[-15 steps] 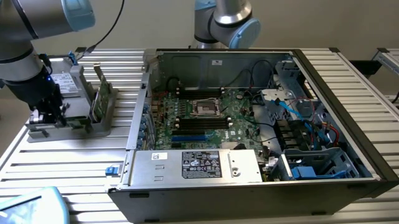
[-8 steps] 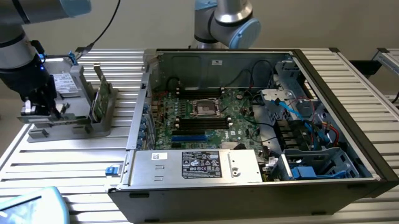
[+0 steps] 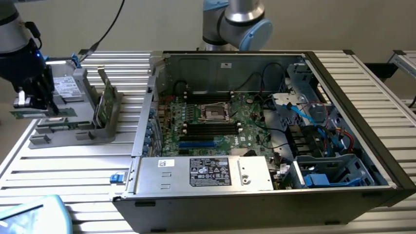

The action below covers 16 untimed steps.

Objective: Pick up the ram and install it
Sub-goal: 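Pick up the ram and move it above insertion slot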

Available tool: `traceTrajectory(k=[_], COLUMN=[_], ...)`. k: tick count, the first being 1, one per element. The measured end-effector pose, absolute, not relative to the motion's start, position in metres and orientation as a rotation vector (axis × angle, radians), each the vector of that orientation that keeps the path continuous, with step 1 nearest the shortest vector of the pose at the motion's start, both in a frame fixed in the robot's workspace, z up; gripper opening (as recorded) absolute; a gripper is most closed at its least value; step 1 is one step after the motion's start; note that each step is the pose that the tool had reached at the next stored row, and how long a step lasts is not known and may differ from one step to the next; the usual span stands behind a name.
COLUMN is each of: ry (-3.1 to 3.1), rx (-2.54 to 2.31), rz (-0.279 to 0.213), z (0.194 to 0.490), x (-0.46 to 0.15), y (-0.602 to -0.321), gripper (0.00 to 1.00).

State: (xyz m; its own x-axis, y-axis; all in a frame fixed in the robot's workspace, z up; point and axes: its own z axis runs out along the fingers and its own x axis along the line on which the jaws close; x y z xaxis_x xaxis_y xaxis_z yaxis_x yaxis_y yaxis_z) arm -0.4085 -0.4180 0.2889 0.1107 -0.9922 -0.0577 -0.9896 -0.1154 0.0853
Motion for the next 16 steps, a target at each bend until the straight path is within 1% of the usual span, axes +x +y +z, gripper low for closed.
traceTrajectory(k=[16], ry=[-2.059], rx=[2.306], rz=[-0.188], z=[0.355], x=[-0.355], y=[-0.421], gripper=[0.13])
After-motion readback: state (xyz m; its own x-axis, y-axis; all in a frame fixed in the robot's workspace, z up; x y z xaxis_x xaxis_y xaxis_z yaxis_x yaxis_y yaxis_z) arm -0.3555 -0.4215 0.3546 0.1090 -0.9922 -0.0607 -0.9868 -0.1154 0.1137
